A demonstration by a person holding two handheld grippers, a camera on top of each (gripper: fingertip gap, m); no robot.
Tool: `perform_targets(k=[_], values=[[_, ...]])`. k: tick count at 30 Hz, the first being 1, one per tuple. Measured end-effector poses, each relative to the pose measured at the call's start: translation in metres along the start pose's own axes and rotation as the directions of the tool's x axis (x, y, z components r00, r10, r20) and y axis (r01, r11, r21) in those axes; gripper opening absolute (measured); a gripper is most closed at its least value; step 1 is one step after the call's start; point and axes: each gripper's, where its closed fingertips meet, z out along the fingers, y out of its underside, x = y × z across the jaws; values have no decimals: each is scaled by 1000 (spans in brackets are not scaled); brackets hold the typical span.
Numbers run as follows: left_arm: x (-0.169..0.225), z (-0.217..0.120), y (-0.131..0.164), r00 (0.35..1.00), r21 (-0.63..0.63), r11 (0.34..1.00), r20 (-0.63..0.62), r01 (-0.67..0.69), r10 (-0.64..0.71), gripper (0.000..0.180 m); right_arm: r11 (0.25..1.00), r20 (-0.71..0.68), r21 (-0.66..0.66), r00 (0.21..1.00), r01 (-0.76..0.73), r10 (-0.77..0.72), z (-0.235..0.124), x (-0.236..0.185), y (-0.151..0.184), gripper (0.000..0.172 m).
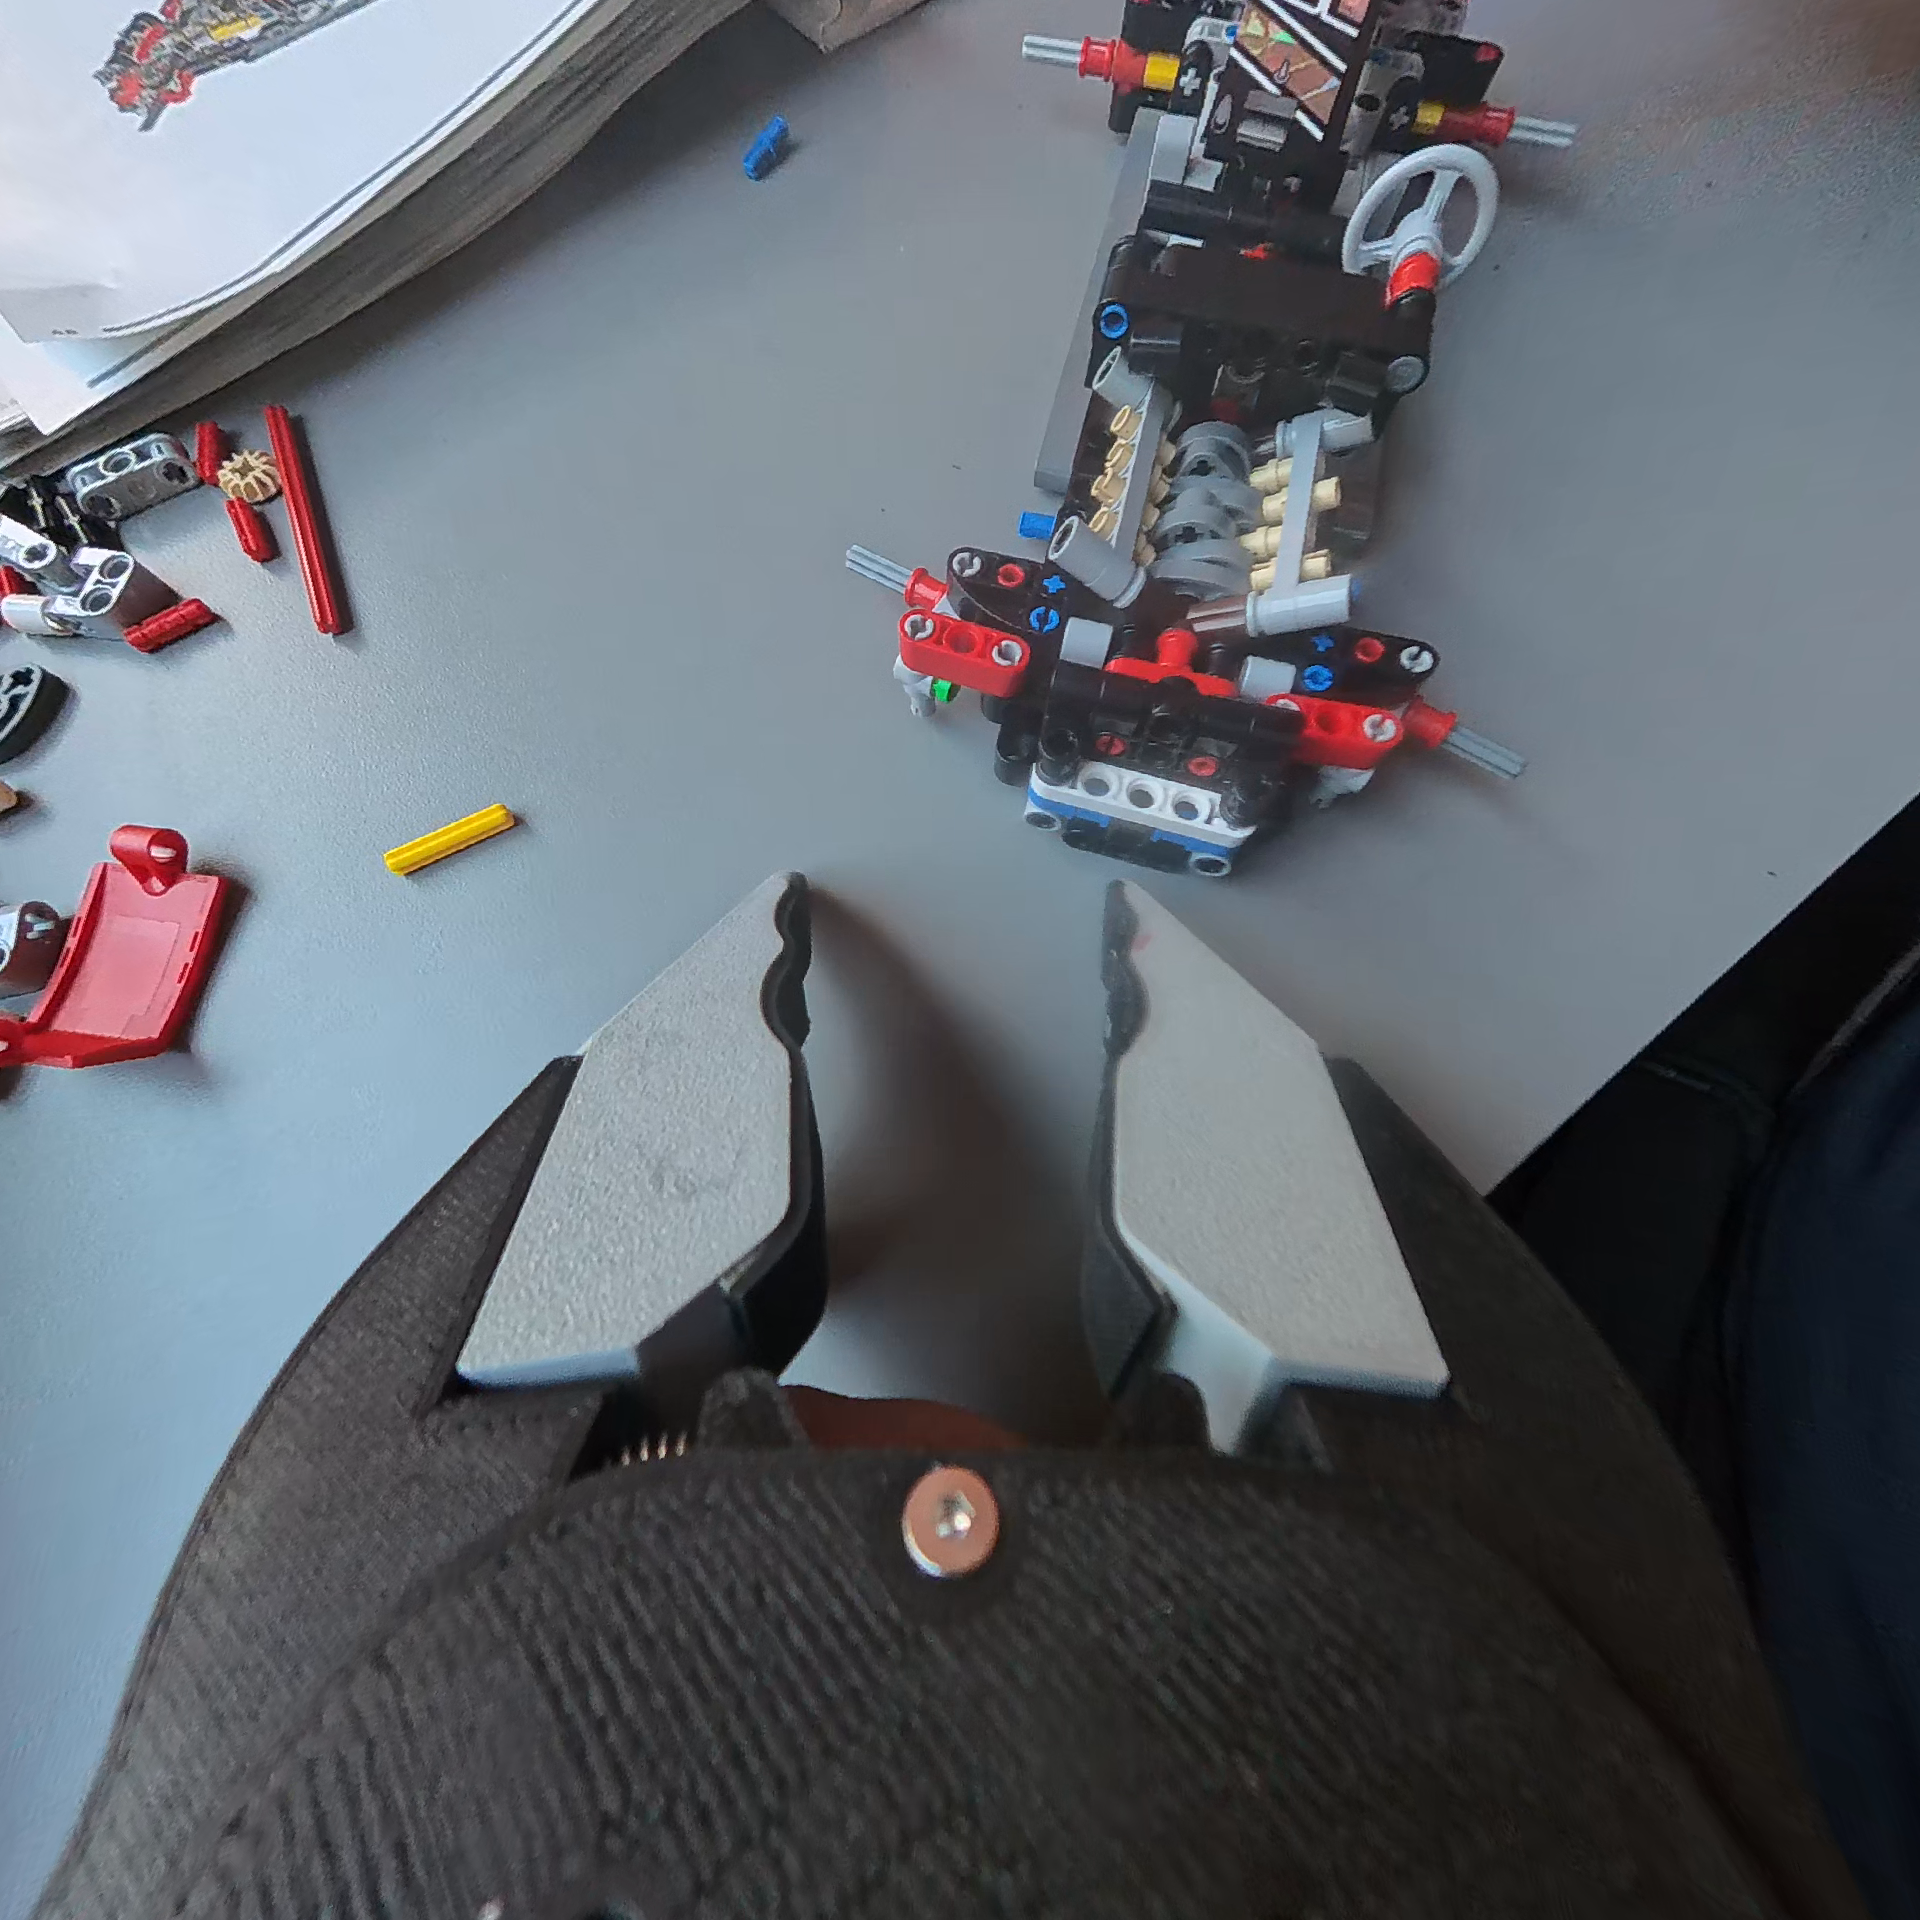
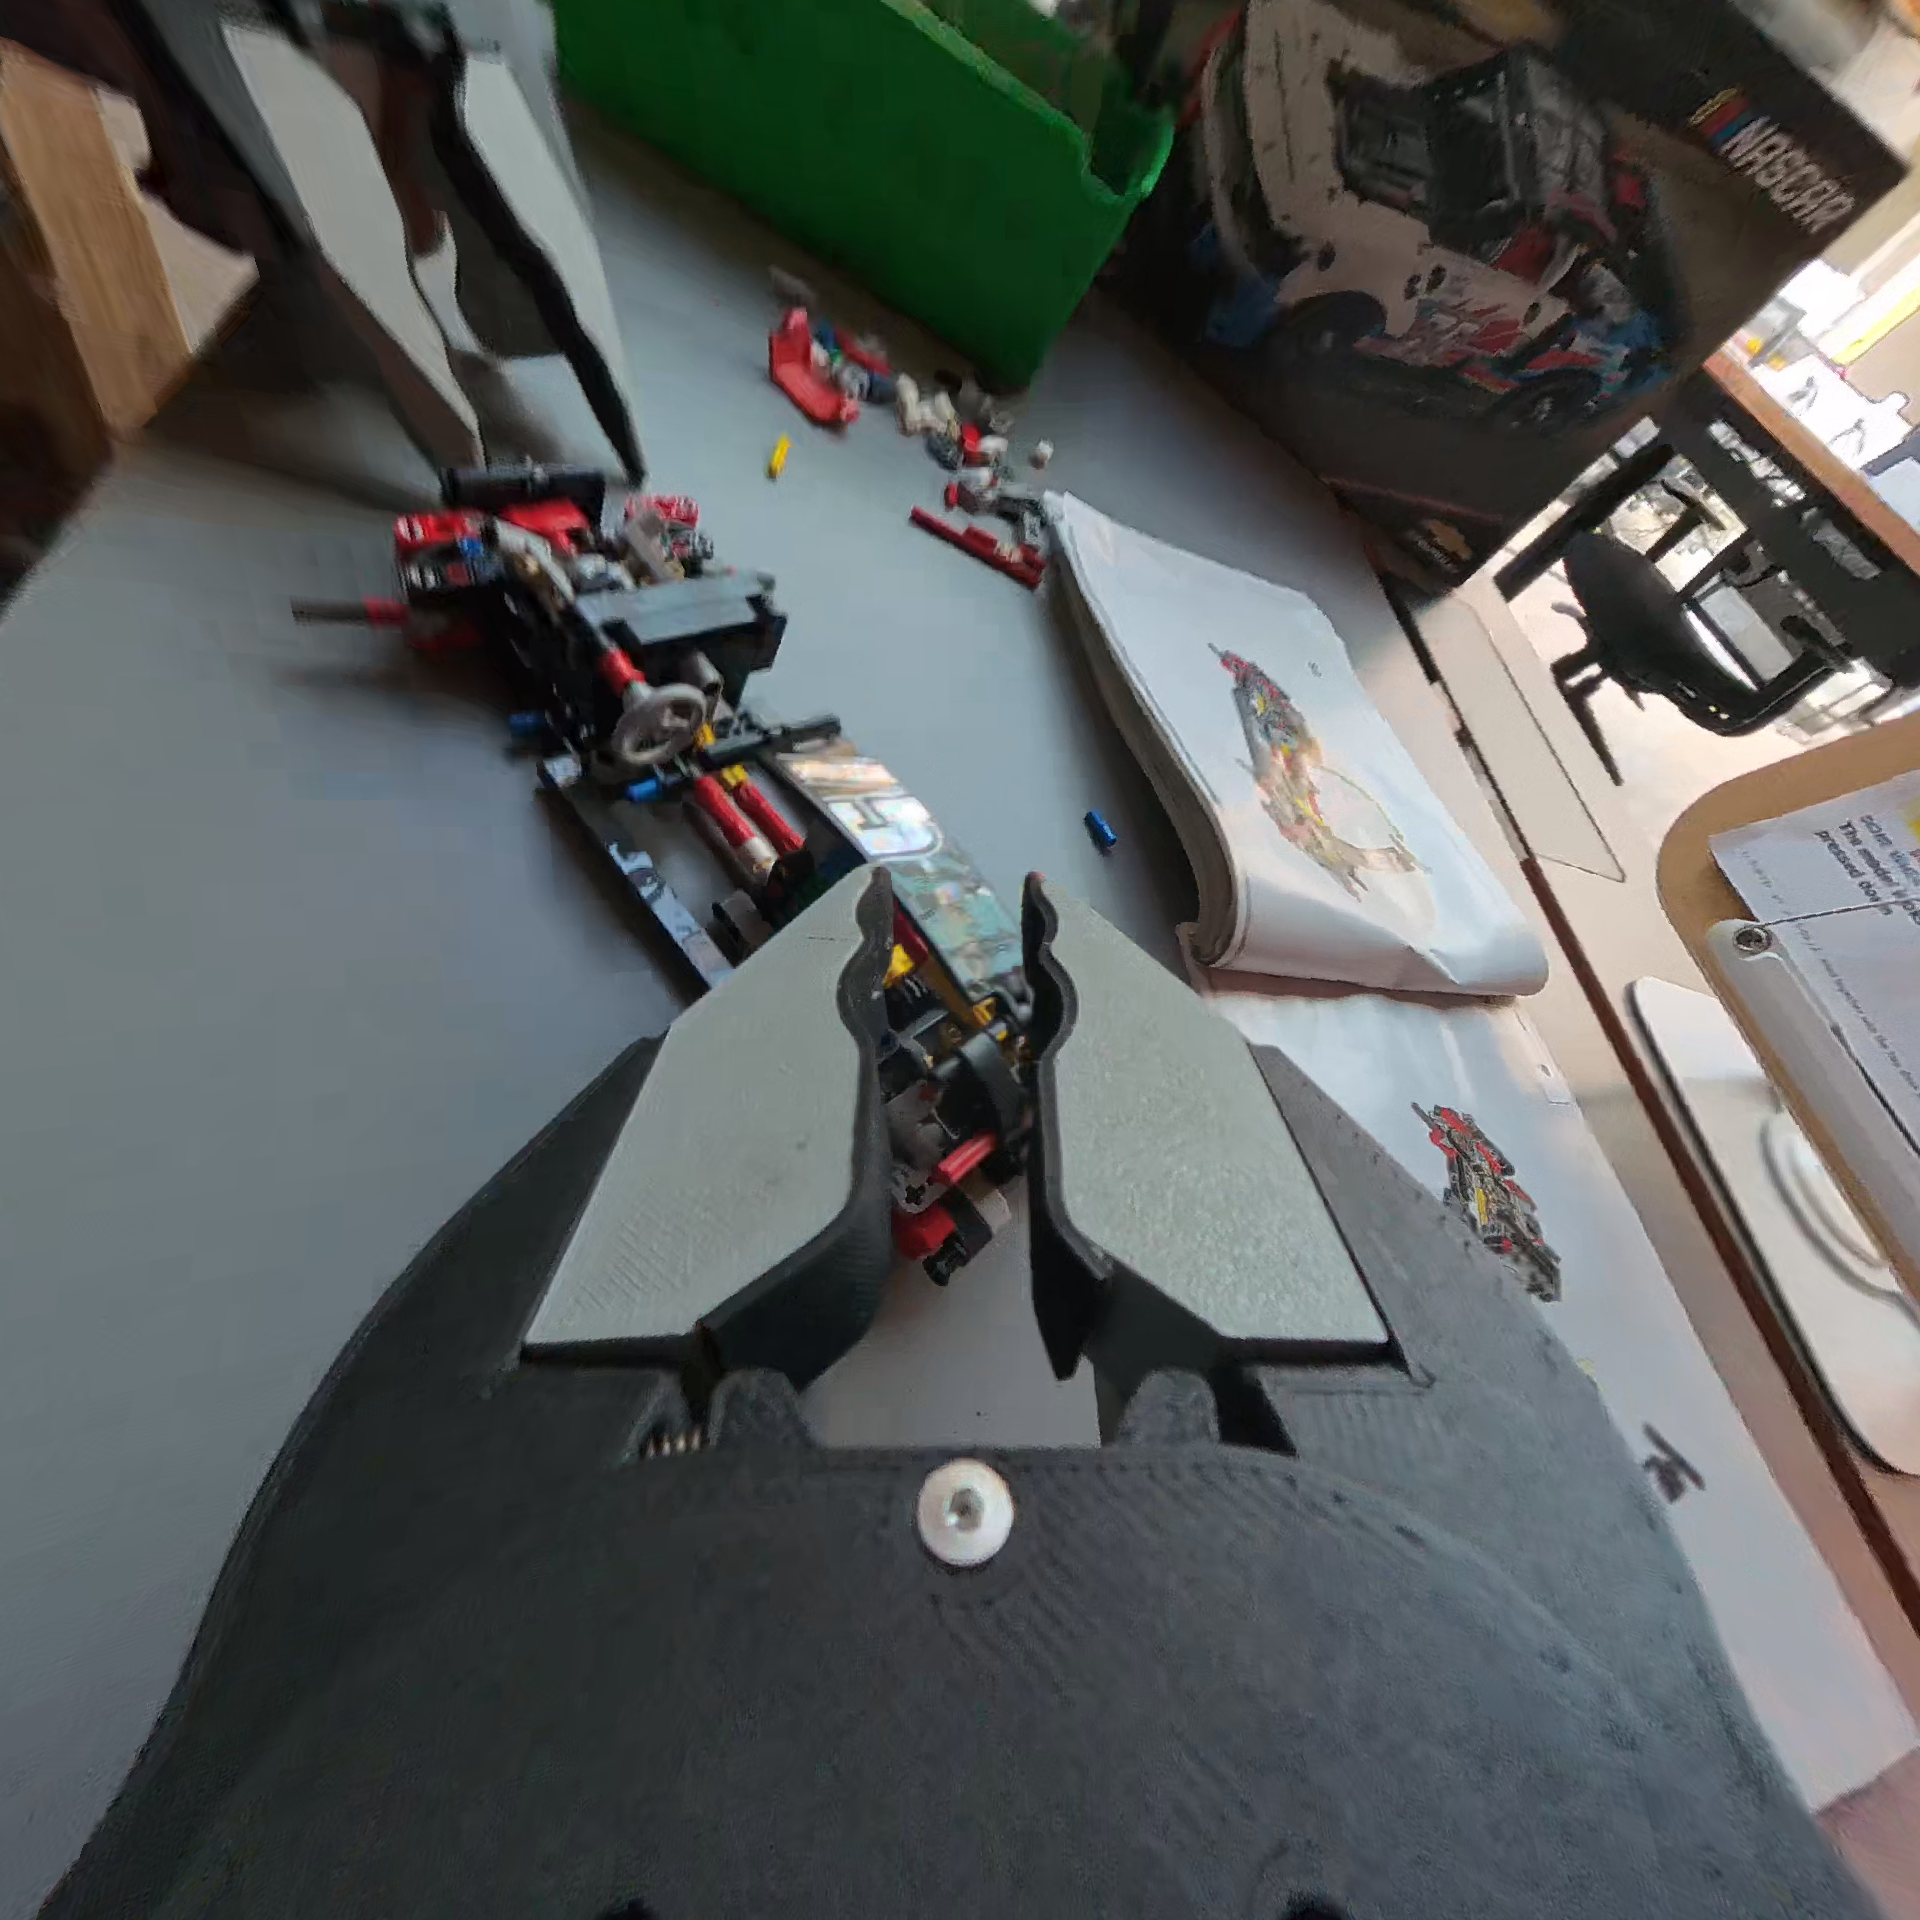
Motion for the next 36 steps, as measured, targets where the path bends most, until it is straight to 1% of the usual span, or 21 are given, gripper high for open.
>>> perform_targets(k=[3,5,6,7,9,11,12,13,15,16,17,18,21,23,24,26,28,31,33,34,36], values=[[5,-1,1,1000,1,1000,-22,-19,19,56,976,-18,141,985,-167,171,-26,28,-9,25],[10,-1,1,998,1,999,-56,-38,38,61,946,-13,195,964,-258,266,-38,43,-3,25],[14,-2,2,995,3,999,-82,-50,50,60,931,-4,203,950,-305,312,-41,49,3,25],[18,-3,2,993,3,998,-106,-58,58,60,915,16,193,934,-354,358,-42,52,10,27],[27,-5,2,986,0,999,-161,-41,41,60,879,103,133,889,-457,446,-38,47,26,31],[39,-7,-1,971,-6,1000,-237,17,-18,59,829,196,38,818,-557,541,-30,36,41,46],[44,-8,-2,962,-12,999,-270,46,-47,59,803,245,-11,777,-596,580,-26,29,46,51],[48,-8,-4,952,-17,998,-297,68,-70,59,782,301,-57,737,-620,606,-23,19,48,52],[49,-7,-6,945,-21,994,-309,108,-110,55,765,390,-137,676,-629,625,-20,0,49,53],[48,-6,-7,944,-28,992,-306,122,-124,52,767,411,-168,664,-619,625,-19,-7,49,62],[47,-5,-8,942,-35,990,-306,134,-138,49,772,414,-184,664,-609,622,-17,-11,50,67],[45,-3,-9,940,-42,989,-307,145,-151,48,778,410,-186,672,-599,616,-16,-13,50,69],[37,0,-9,943,-63,986,-290,155,-167,35,796,406,-182,693,-578,596,-18,-15,49,72],[32,2,-12,937,-62,983,-296,173,-184,34,812,392,-181,716,-555,577,-19,-14,52,71],[30,3,-13,934,-63,981,-300,184,-194,33,816,376,-170,729,-552,571,-20,-10,52,73],[22,7,-16,936,-57,977,-280,206,-214,33,803,348,-146,729,-578,589,-21,-1,53,82],[12,12,-20,946,-43,974,-235,220,-224,35,776,312,-189,713,-602,628,-20,1,64,86],[-1,19,-27,960,-21,974,-163,227,-227,36,764,327,-294,690,-575,645,-19,-14,75,83],[0,24,-30,963,-26,977,-167,211,-212,33,769,362,-335,679,-544,639,-21,-25,76,81],[1,28,-31,965,-36,979,-168,200,-203,33,772,380,-350,673,-530,635,-24,-30,77,74],[1,31,-35,971,-28,984,-160,174,-176,31,775,415,-372,656,-510,631,-32,-37,78,67]])
